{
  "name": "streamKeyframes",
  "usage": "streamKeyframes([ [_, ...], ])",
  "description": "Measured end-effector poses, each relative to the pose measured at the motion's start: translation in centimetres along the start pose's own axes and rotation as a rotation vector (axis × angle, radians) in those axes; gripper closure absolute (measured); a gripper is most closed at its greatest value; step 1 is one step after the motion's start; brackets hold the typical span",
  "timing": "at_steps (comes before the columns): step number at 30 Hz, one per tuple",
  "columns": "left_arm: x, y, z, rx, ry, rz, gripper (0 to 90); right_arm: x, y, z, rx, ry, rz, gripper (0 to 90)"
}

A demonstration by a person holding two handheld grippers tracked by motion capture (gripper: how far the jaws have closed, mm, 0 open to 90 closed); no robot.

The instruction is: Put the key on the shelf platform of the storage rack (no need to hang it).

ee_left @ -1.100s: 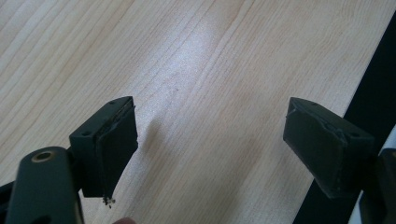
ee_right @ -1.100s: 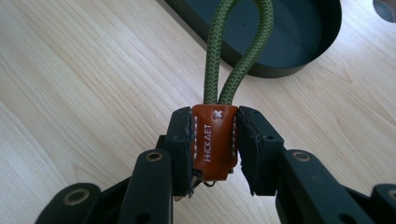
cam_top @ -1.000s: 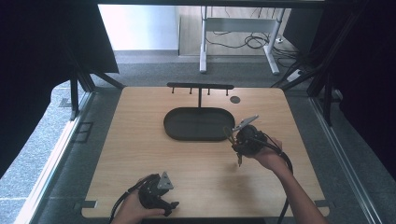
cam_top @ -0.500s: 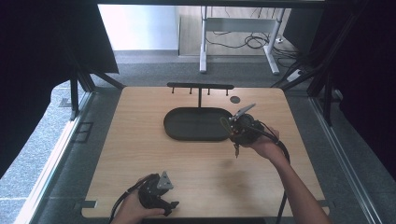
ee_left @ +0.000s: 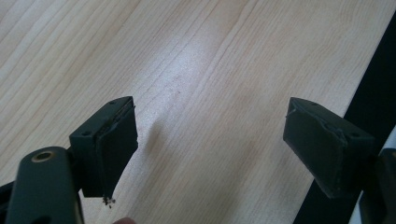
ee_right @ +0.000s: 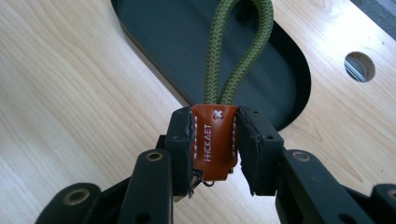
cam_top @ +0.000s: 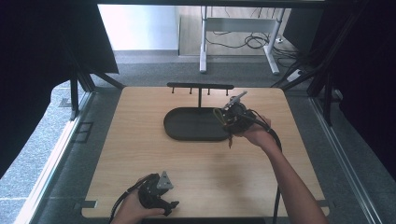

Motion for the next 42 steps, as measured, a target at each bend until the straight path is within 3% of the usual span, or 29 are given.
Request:
streamKeyframes([
  [23,0.1,0.2,0.0,0.001,0.006,0.010,18.2,4.1,-3.2,2.3,0.002,-0.041,-0.034,67.1],
  [30,0.1,0.3,0.0,0.004,0.005,0.021,18.3,4.7,-4.6,3.3,-0.001,-0.046,-0.051,67.1],
  [42,0.1,0.3,-0.1,0.006,0.004,0.021,18.3,4.8,-7.4,3.9,0.002,-0.077,-0.028,67.0],
])
Point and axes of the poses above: each handheld gripper's, and its own axes: y roughly backward along the jaws, x roughly out of its top, z roughly to its right, the point moved 6 cm from there along -y, roughly forward along the jaws, and after that the axes turned 12 degrees about -y, right-handed, at the moved point
